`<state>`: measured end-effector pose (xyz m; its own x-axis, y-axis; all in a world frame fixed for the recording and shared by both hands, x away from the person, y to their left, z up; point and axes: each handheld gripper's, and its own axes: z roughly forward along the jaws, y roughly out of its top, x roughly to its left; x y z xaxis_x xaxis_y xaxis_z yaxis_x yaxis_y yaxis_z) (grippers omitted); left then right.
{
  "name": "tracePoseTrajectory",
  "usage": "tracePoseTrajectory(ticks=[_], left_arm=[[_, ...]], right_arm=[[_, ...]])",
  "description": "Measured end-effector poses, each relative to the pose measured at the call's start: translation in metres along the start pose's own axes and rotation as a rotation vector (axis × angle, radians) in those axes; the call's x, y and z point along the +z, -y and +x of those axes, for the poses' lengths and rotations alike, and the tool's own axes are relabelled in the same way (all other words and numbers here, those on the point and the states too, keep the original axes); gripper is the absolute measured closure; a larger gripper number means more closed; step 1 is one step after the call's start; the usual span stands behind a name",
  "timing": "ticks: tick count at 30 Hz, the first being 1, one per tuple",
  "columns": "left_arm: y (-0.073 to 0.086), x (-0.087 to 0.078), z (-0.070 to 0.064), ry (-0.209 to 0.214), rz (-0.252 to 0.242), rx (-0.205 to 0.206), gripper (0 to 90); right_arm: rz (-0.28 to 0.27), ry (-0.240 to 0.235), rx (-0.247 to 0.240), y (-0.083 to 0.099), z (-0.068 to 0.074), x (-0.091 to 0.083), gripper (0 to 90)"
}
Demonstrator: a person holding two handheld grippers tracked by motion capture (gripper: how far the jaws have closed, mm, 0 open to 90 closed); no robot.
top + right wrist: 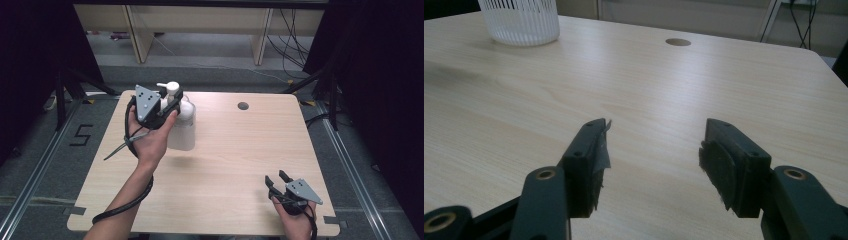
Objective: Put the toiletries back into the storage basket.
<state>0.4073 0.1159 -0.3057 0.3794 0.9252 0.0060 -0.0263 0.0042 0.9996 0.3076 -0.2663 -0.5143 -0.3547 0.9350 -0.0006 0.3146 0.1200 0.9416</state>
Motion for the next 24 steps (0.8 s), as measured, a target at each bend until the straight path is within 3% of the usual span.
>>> tracePoseTrajectory(ticks=[18,20,24], left_arm=[[-0.002,0.008,0.008,-0.018,-0.005,0.0,59.4],[-0.003,0.008,0.009,-0.021,-0.002,0.0,59.4],[-0.004,0.009,0.012,-0.025,-0.003,-0.005,59.4]], right_arm=[[-0.007,0.005,0.007,0.0,0.0,0.0,44.0],[-0.018,0.014,-0.03,0.0,-0.003,0.0,44.0],[-0.018,0.009,-0.026,0.0,-0.002,0.0,44.0]])
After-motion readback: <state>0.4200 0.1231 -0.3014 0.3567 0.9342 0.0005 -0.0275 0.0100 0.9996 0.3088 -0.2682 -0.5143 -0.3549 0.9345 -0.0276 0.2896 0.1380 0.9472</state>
